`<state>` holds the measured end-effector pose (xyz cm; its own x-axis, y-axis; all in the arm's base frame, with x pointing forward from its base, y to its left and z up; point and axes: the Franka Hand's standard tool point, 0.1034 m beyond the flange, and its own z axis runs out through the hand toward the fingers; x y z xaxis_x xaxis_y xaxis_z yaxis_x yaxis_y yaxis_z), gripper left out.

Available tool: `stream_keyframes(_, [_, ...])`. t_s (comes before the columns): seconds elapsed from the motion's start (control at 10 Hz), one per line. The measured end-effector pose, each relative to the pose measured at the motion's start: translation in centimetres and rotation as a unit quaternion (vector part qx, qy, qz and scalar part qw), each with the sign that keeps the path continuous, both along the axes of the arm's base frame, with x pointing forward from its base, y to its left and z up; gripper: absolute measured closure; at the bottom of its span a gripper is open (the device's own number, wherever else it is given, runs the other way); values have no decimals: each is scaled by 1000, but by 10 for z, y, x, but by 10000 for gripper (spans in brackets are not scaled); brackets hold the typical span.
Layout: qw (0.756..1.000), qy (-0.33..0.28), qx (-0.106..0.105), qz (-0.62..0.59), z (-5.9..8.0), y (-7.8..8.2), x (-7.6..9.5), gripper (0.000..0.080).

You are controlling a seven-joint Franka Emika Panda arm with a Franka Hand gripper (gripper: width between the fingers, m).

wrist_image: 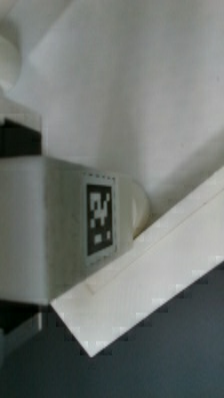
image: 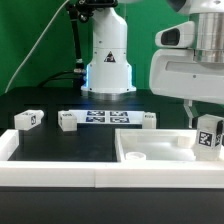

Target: Assemble one leg

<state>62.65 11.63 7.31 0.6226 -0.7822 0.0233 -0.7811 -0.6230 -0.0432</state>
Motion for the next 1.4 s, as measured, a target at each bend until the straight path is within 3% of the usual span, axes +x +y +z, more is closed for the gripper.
stream_keyframes(0.4, [979,2,12,-205,0,-1,-1,509])
stream_keyframes(0.8, [922,7,20,-387,0,-2,-3,509])
stream_keyframes(1.0, [900,12,28,-434,0,-3,-3,509])
stream_keyframes(1.2, [902,12,28,-430,0,-2,-3,508])
stream_keyframes(1.3, [904,12,28,-425,0,-2,-3,313])
stream_keyframes(1.4, [915,11,27,-401,0,-2,-3,179])
